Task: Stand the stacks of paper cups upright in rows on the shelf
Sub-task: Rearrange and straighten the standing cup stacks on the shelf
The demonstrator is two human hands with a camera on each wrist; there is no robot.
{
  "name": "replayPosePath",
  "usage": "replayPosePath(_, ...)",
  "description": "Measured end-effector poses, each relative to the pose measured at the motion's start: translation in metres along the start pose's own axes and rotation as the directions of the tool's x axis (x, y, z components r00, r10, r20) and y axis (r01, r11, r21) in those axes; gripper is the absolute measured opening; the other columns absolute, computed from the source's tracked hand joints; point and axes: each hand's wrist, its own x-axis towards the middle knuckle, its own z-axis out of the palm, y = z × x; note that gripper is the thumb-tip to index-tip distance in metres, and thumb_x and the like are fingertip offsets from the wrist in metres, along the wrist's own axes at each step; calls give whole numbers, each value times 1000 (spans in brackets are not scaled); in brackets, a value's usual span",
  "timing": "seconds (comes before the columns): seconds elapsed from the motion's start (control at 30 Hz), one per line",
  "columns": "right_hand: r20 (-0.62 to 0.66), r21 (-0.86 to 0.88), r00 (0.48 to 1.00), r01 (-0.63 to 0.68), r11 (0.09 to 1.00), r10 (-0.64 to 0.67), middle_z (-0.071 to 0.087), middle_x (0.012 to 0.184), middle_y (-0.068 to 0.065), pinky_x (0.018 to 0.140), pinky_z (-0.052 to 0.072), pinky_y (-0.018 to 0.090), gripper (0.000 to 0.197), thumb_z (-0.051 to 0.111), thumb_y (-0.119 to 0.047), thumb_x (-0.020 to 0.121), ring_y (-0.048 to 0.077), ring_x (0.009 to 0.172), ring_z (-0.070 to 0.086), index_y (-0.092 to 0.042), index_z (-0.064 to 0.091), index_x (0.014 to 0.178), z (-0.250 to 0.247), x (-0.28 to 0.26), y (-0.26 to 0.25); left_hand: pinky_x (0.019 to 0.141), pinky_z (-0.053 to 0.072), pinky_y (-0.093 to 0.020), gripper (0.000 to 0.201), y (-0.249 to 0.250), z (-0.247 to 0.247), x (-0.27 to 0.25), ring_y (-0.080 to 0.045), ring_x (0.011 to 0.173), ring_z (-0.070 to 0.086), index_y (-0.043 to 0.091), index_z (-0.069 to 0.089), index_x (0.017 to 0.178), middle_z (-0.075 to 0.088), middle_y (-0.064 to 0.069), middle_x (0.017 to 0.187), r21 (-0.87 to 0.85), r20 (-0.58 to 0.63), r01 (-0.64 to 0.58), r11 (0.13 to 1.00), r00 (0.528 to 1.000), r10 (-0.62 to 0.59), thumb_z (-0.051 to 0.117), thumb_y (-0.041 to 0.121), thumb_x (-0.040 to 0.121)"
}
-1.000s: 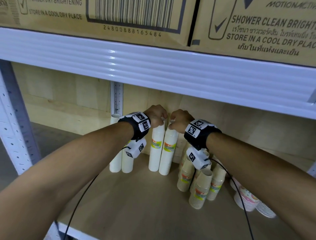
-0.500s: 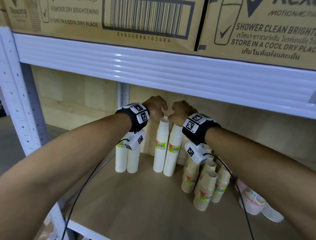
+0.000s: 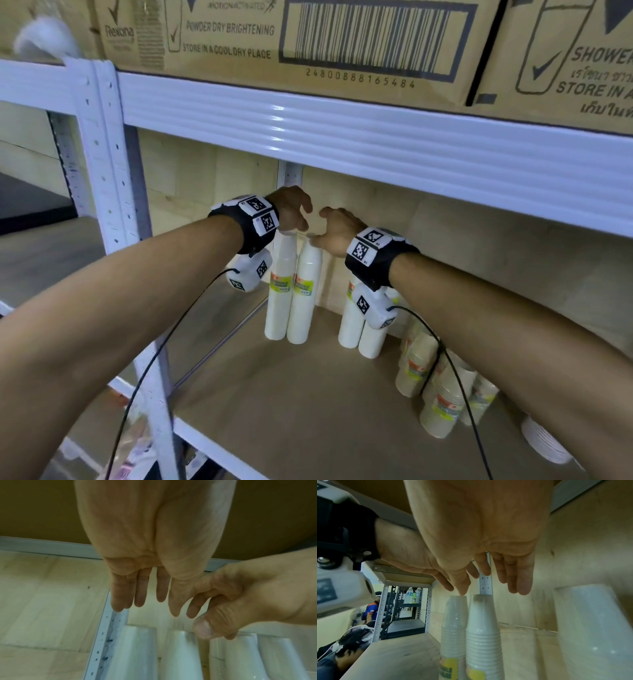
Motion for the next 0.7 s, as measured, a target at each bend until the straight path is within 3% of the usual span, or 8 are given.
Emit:
replayPosePath(0.07,6,-1,1000,17,1000,-17,42,145,14,102,45,40,68,63,-38,87,31,128,48,-12,38,145,9,5,-6,91,37,-21,48,-9,5,-4,-21,126,47,20,55,133,41,-3,142,-6,18,24,1000,1000,-24,70,24,87)
replayPosePath(0.23,14,21,1000,17,1000,-18,51,138,12,96,48,36,62,66,-37,86,29,122,53,-9,45,138,26,17,-14,103,37,-24,57,-22,20,-8,-20,132,42,21,49,139,38,-4,147,-7,64,51,999,997,-51,70,28,87)
replayPosePath(0.33,32,25,999,-1,1000,1,58,129,11,94,51,37,53,67,-34,85,29,115,58,-7,53,129,34,22,-15,105,35,-26,54,-27,26,-10,-22,134,40,17,49,140,39,-6,146,7,68,40,999,997,-40,68,24,90)
replayPosePath(0.43,31,18,1000,2,1000,-3,64,113,10,81,53,33,30,65,-24,84,30,101,63,-6,61,107,40,24,-13,103,36,-27,49,-30,29,-11,-24,133,41,14,53,138,41,-7,145,19,47,17,1000,999,-18,66,19,90)
replayPosePath(0.53,34,12,999,-2,1000,1,63,101,11,66,45,28,17,64,-21,85,30,92,63,-8,57,93,38,22,-11,96,37,-24,47,-30,30,-13,-25,129,44,12,55,136,45,-9,142,12,45,-6,1000,999,5,66,16,90)
replayPosePath(0.7,34,46,999,-1,999,-1,63,110,12,80,52,34,30,67,-21,85,30,98,63,-4,61,109,35,16,-10,90,38,-25,45,-24,29,-17,-25,126,47,13,58,132,48,-8,138,22,49,-16,1000,999,15,67,16,88)
